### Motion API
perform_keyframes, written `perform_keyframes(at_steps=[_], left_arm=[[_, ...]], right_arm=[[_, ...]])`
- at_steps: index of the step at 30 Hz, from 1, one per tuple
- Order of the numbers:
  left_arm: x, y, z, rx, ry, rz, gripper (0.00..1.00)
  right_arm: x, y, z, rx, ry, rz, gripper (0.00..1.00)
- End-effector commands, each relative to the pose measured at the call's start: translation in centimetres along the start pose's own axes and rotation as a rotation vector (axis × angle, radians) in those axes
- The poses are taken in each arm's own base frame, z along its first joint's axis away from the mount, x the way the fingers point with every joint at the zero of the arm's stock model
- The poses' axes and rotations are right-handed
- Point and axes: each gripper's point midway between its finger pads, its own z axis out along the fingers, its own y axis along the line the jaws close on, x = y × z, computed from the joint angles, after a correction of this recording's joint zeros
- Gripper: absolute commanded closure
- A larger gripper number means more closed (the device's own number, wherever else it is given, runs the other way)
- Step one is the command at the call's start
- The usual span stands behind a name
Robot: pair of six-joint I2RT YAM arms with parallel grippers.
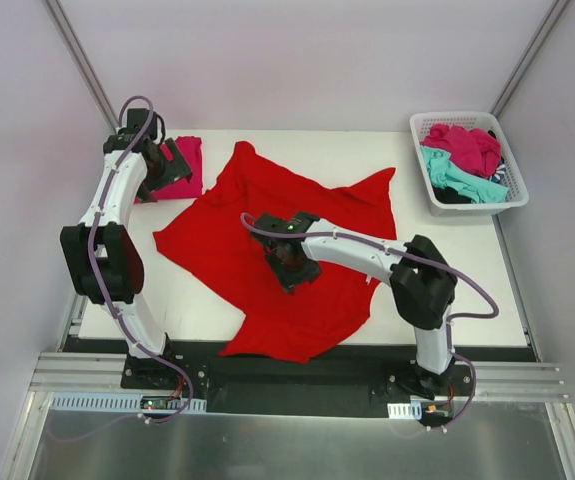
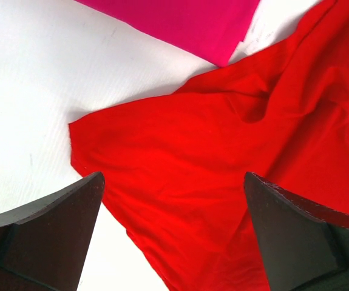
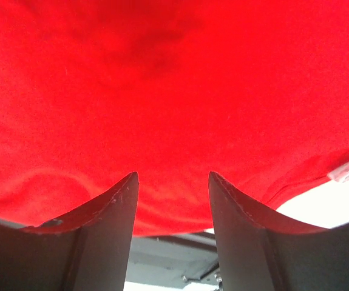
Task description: Fold and stack the t-shirts
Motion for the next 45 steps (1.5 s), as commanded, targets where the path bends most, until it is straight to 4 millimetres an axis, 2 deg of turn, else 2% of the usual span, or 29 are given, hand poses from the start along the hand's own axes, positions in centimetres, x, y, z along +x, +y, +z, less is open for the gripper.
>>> perform_keyframes(at_steps=[1,5,6,8,9,10,11,12,13,14,16,17,18,19,20,21,22,23,24,25,27,28,31,34,38,42,45], left_arm=[[-2.1,1.1,-2.3,-0.071,-0.109,0.015,0.01],[-2.8,0.8,-2.7,-0.065,-0.127,0.021,0.01],[-2.8,0.7,-2.7,-0.061,-0.125,0.021,0.01],[-2.5,-0.2,-2.7,-0.017,-0.104,0.029,0.01],[-2.3,-0.8,-2.6,0.005,-0.094,0.048,0.01],[-2.3,-1.8,-2.8,0.042,-0.091,0.082,0.01],[-1.6,-3.1,-2.1,0.074,-0.063,0.127,0.01],[-0.8,-4.6,-1.9,0.105,-0.049,0.229,0.01],[-1.0,-5.9,-2.1,0.130,-0.057,0.278,0.01],[0.6,-7.8,-1.2,0.165,-0.013,0.334,0.01],[1.4,-10.1,-1.2,0.229,0.007,0.400,0.01],[1.9,-10.5,0.1,0.211,0.024,0.416,0.01],[3.0,-11.7,0.3,0.209,0.035,0.468,0.01],[2.5,-12.8,0.1,0.222,0.017,0.496,0.01],[3.3,-13.3,1.9,0.205,0.052,0.522,0.01],[3.9,-13.9,2.5,0.182,0.056,0.569,0.01],[3.5,-14.6,2.3,0.182,0.053,0.588,0.01],[3.9,-14.1,4.4,0.125,0.079,0.602,0.01],[3.9,-14.0,5.0,0.100,0.082,0.602,0.01],[3.6,-14.3,5.3,0.102,0.081,0.604,0.01],[4.0,-14.1,7.2,0.079,0.101,0.618,0.01],[3.5,-13.8,7.5,0.050,0.083,0.625,0.01],[3.8,-12.1,11.0,-0.063,0.102,0.668,0.01],[4.7,-11.0,13.1,-0.114,0.137,0.688,0.01],[4.9,-10.3,14.8,-0.162,0.146,0.704,0.01],[4.8,-9.1,16.4,-0.217,0.149,0.719,0.01],[5.0,-7.9,17.4,-0.249,0.172,0.712,0.01]], right_arm=[[-3.7,-1.5,0.4,0.103,-0.082,0.073,0.47],[-5.9,-2.2,1.6,0.125,-0.140,0.179,0.48],[-6.6,-3.0,1.7,0.119,-0.143,0.212,0.49],[-7.7,-3.7,1.5,0.074,-0.142,0.263,0.49],[-8.2,-5.5,1.6,0.069,-0.133,0.317,0.49],[-8.6,-6.3,1.4,0.058,-0.135,0.345,0.49],[-8.6,-7.4,1.1,0.064,-0.126,0.370,0.48],[-8.9,-9.5,1.0,0.073,-0.126,0.412,0.48],[-9.1,-10.7,0.4,0.077,-0.141,0.435,0.49],[-8.8,-11.7,0.2,0.087,-0.136,0.452,0.49],[-8.4,-14.9,0.0,0.112,-0.132,0.518,0.49],[-8.2,-15.8,-0.7,0.114,-0.139,0.539,0.48],[-7.9,-17.5,-0.6,0.118,-0.134,0.576,0.48],[-7.5,-18.4,-0.7,0.127,-0.125,0.598,0.48],[-7.2,-19.2,-0.8,0.126,-0.121,0.615,0.49],[-7.0,-20.6,-0.8,0.131,-0.116,0.652,0.48],[-6.6,-21.1,-0.7,0.133,-0.109,0.668,0.48],[-6.5,-21.5,-0.7,0.130,-0.110,0.678,0.49],[-6.3,-22.3,-0.7,0.131,-0.107,0.699,0.49],[-6.2,-22.5,-0.8,0.127,-0.109,0.708,0.49],[-6.0,-22.9,-1.1,0.126,-0.114,0.713,0.49],[-5.9,-22.9,-1.2,0.123,-0.111,0.715,0.49],[-5.9,-22.3,-1.8,0.090,-0.121,0.721,0.49],[-5.5,-20.7,-2.3,0.019,-0.137,0.729,0.49],[-4.3,-18.3,-2.9,-0.019,-0.134,0.689,0.49],[-3.4,-15.5,-2.9,-0.052,-0.117,0.632,0.49],[-2.6,-13.5,-2.0,-0.068,-0.075,0.583,0.49]])
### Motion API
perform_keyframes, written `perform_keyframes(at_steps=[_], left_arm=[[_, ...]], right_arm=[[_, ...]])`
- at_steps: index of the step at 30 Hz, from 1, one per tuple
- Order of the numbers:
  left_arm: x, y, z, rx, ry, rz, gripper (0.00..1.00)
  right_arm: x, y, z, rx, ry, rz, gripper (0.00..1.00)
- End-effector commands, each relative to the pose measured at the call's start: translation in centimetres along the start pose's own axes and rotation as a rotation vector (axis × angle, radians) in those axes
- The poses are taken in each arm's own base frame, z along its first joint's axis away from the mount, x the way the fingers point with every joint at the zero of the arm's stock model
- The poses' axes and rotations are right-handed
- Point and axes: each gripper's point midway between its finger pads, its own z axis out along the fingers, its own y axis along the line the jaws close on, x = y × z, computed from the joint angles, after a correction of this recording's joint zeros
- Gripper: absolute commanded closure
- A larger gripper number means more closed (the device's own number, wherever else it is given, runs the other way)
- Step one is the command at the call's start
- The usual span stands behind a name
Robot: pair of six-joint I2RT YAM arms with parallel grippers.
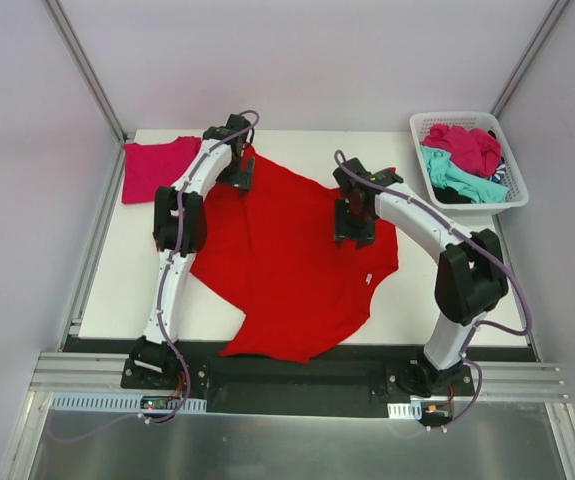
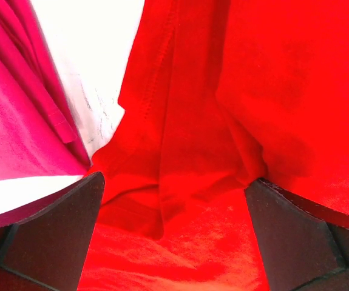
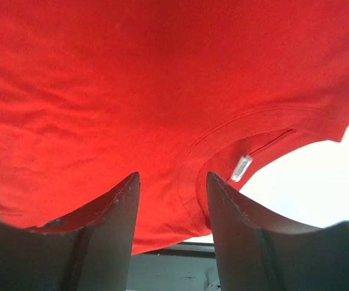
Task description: Fold and stack the t-shirts
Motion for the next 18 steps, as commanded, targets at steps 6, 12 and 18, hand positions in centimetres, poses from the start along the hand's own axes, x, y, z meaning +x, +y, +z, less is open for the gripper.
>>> perform_keyframes(at_steps=[6,12,18], left_arm=[[1.5,1.9,1.6,-0.068,0.067,0.005,0.01],[1.0,2.0,-0.1,0.073,0.075,-0.130,0.01],[0.5,2.1,-1.6,0.164,0.071,-0.193,0.01]], right_arm=[[4.1,3.2,1.6,-0.027,0.107,-0.099,0.50],[3.8,3.3,1.9,-0.023,0.112,-0.102,0.50],[3.2,3.4,3.0,-0.004,0.113,-0.090,0.50]])
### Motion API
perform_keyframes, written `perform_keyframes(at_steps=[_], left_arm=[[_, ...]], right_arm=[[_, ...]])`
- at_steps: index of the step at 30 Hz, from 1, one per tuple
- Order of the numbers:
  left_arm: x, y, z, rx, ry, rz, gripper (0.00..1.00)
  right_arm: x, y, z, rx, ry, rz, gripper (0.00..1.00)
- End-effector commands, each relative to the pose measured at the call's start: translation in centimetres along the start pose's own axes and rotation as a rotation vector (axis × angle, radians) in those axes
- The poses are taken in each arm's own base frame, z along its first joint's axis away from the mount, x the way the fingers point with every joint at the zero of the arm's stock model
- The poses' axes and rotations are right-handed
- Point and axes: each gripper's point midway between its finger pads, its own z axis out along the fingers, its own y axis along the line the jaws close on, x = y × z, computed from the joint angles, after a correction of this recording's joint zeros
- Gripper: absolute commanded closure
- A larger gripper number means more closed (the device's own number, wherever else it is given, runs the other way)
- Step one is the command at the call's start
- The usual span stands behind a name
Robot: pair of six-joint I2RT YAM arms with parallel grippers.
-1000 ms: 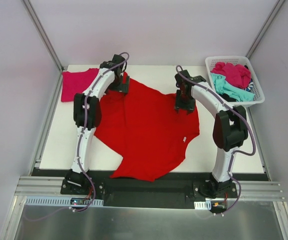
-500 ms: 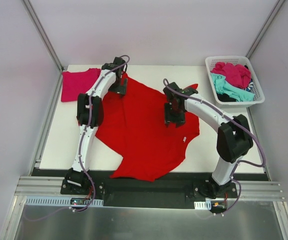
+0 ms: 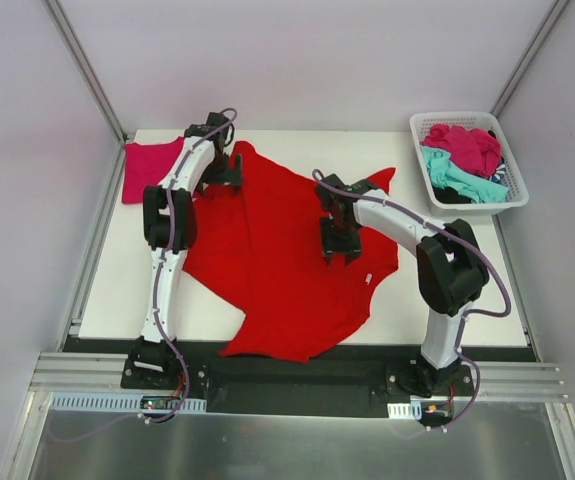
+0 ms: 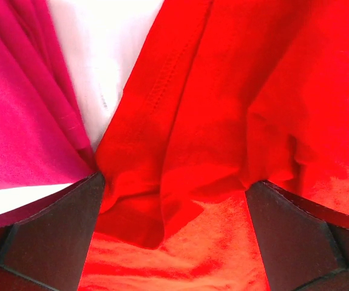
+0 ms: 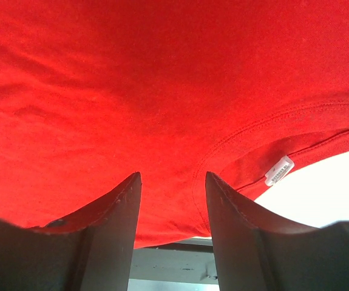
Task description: Fold and stack the t-shirts
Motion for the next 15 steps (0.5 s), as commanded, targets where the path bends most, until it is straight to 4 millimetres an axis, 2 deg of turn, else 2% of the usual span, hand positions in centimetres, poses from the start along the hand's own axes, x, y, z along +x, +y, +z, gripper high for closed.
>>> perform_keyframes(at_steps=[1,4,11,15], left_arm=[[0.2,0.4,-2.1,0.060,0.022,-0.063,0.01],[0.5,1.1,-1.4,0.031,0.035,-0.055,0.01],[0.1,2.4,-1.3,0.003,0.027,-0.065,0.01],[-0.1,3.3,-1.6,-0.007,0.020,-0.074,0.01]], right_arm=[[-1.3,0.3,0.0,0.004,-0.016,0.020,0.50],[-1.1,0.1,1.0,0.022,0.003,0.022,0.50],[-0.2,-0.8,3.4,0.032,0.035,0.049,0.51],[-0.5,-1.3,3.6,0.033,0.035,0.061,0.51]])
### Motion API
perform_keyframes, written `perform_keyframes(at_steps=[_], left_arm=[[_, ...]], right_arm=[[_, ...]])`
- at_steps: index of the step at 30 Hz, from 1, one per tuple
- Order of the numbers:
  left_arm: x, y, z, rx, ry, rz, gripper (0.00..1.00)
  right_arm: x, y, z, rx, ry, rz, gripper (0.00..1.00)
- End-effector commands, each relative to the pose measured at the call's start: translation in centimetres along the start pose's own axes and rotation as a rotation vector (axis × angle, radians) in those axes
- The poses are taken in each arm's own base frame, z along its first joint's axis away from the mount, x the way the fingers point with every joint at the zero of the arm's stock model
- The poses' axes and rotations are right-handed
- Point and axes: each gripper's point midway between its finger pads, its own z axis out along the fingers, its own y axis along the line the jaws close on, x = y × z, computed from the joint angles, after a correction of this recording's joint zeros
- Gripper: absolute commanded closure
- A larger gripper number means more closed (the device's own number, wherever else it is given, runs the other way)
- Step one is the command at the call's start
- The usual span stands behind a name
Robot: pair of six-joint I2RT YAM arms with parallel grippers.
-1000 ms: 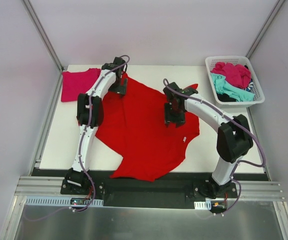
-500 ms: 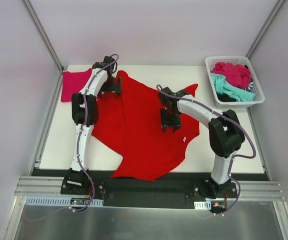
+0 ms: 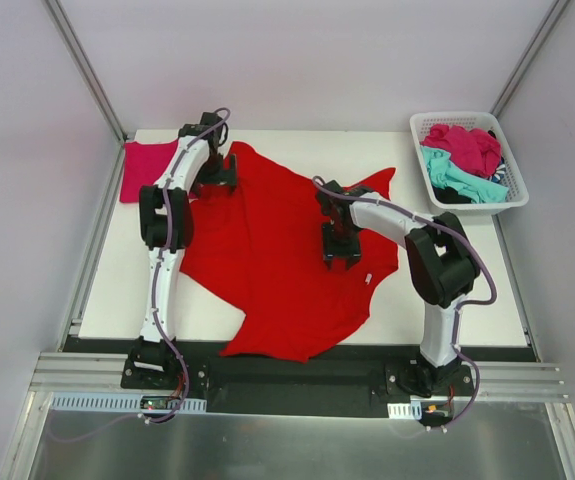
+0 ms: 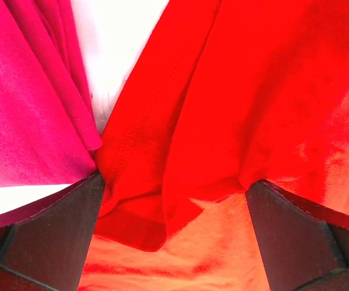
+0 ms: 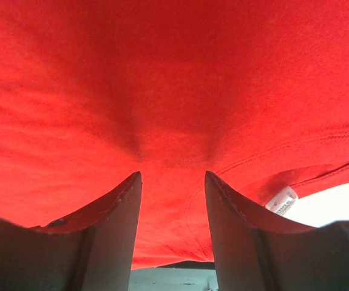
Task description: Fold and stack the t-shirts
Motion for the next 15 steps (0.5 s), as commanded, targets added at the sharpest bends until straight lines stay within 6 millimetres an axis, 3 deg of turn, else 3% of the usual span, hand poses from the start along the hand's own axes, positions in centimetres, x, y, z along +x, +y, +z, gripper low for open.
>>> perform_keyframes(at_steps=[1,8,15], left_arm=[[-0.5,2.2,-1.8,-0.035,-0.012,-0.022,0.01],[-0.9,3.6,-1.6,-0.048,-0.016,-0.046,0.01],[-0.8,3.8,-1.6,-0.048,-0.012,-0.051,0.01]], right_arm=[[-0.6,-0.6,0.1,0.004,-0.011,0.035,0.51],[-0.5,-1.7,-0.2,0.010,-0.017,0.043,0.51],[-0.1,-1.9,0.1,0.005,-0.007,0.043,0.51]])
